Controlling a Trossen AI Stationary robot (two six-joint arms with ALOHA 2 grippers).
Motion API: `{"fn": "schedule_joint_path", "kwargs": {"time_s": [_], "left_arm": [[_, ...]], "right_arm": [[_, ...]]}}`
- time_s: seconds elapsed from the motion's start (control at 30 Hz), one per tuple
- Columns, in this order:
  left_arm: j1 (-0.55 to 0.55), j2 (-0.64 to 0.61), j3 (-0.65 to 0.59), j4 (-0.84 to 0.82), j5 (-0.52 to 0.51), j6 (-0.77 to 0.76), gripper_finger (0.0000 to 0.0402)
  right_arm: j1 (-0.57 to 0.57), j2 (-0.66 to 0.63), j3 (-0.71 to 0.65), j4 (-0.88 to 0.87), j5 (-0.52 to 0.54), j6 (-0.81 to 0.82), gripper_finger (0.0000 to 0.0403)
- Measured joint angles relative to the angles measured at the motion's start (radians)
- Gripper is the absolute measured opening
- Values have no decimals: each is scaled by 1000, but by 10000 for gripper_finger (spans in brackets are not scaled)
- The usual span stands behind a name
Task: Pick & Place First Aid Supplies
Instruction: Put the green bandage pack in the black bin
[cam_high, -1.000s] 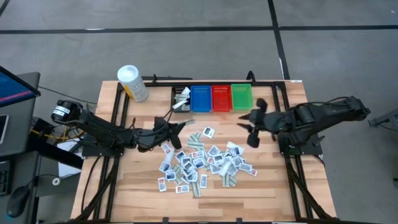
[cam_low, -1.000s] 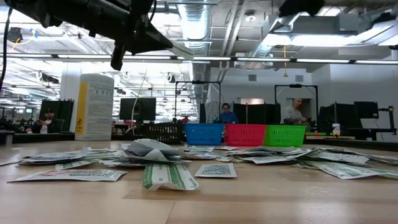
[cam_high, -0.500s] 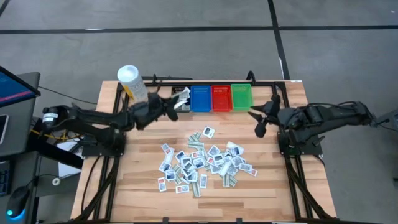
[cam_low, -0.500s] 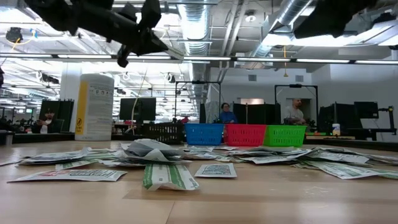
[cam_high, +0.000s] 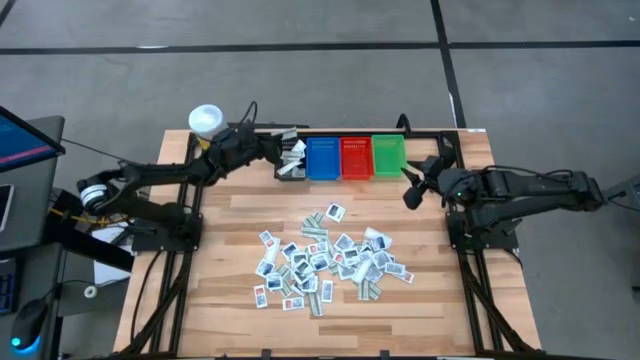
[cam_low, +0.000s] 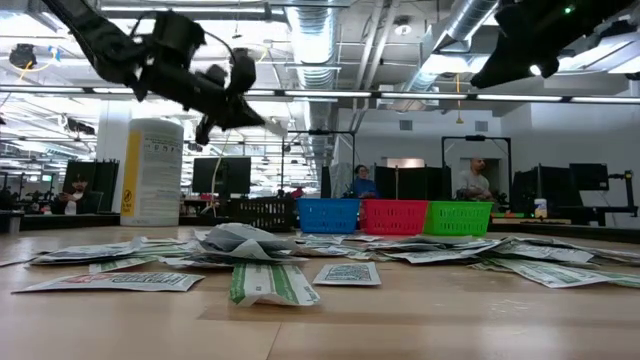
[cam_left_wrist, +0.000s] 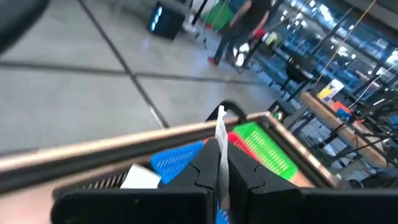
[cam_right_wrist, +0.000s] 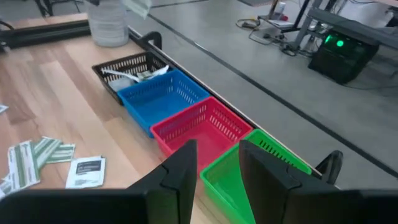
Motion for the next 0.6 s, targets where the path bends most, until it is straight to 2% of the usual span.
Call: {"fn": "schedule_joint_path", "kwargs": {"time_s": [0.23, 0.43, 0.6], "left_arm": [[57, 142, 0, 7, 105, -54, 9], [58, 215, 0, 13, 108, -54, 10], [57, 222, 0, 30, 108, -52, 10]], "right_arm": [[-32, 0, 0, 6, 0, 0, 113], [-49, 0, 0, 10, 0, 0, 113], [-48, 0, 0, 10, -1, 0, 113]]}}
